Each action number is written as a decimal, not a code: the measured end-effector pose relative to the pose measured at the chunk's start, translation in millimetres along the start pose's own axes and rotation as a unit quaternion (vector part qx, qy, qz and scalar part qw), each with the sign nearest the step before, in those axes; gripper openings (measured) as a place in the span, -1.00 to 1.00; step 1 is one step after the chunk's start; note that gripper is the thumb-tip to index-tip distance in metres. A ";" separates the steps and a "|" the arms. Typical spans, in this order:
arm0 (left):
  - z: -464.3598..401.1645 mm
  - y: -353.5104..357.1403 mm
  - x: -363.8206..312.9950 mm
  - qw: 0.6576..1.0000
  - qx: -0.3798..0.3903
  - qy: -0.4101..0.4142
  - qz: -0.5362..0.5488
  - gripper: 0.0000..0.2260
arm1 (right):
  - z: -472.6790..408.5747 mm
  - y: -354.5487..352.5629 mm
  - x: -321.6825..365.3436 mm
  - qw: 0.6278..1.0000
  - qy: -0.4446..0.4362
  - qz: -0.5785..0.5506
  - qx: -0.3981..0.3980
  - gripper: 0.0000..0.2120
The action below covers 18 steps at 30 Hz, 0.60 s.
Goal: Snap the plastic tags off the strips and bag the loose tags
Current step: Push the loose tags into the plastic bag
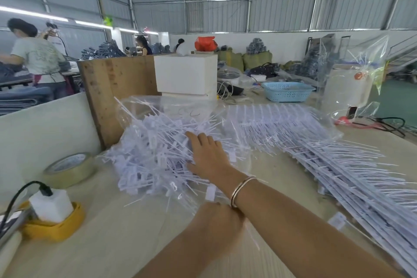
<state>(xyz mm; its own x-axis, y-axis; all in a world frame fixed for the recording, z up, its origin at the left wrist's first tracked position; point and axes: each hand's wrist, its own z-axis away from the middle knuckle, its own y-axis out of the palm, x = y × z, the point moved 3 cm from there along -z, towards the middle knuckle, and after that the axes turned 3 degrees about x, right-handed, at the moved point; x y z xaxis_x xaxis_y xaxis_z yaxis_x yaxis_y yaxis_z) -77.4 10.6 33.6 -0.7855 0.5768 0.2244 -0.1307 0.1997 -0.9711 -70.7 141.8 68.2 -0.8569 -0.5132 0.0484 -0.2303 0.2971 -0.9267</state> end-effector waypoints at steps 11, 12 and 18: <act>4.4 -31.1 55.2 0.981 -0.135 -0.101 0.096 -0.67 | 57.9 -36.4 -49.9 0.981 -0.068 -0.069 0.166 -0.23; 5.7 -33.0 58.4 0.979 -0.136 -0.109 0.108 -0.70 | 63.9 -49.3 -57.5 0.982 -0.061 -0.114 0.140 -0.35; 18.9 -8.9 75.8 0.994 0.079 -0.050 -0.053 -0.78 | 122.2 -93.6 -121.4 0.978 0.072 -0.021 0.196 -0.80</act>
<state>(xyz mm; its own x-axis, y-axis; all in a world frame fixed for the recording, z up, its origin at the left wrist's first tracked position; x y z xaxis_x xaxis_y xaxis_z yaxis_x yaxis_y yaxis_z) -147.2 37.6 57.7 -0.8176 0.4759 0.3240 -0.3031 0.1227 -0.9450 111.3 77.9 103.5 -0.9133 -0.3907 0.1149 -0.0963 -0.0670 -0.9931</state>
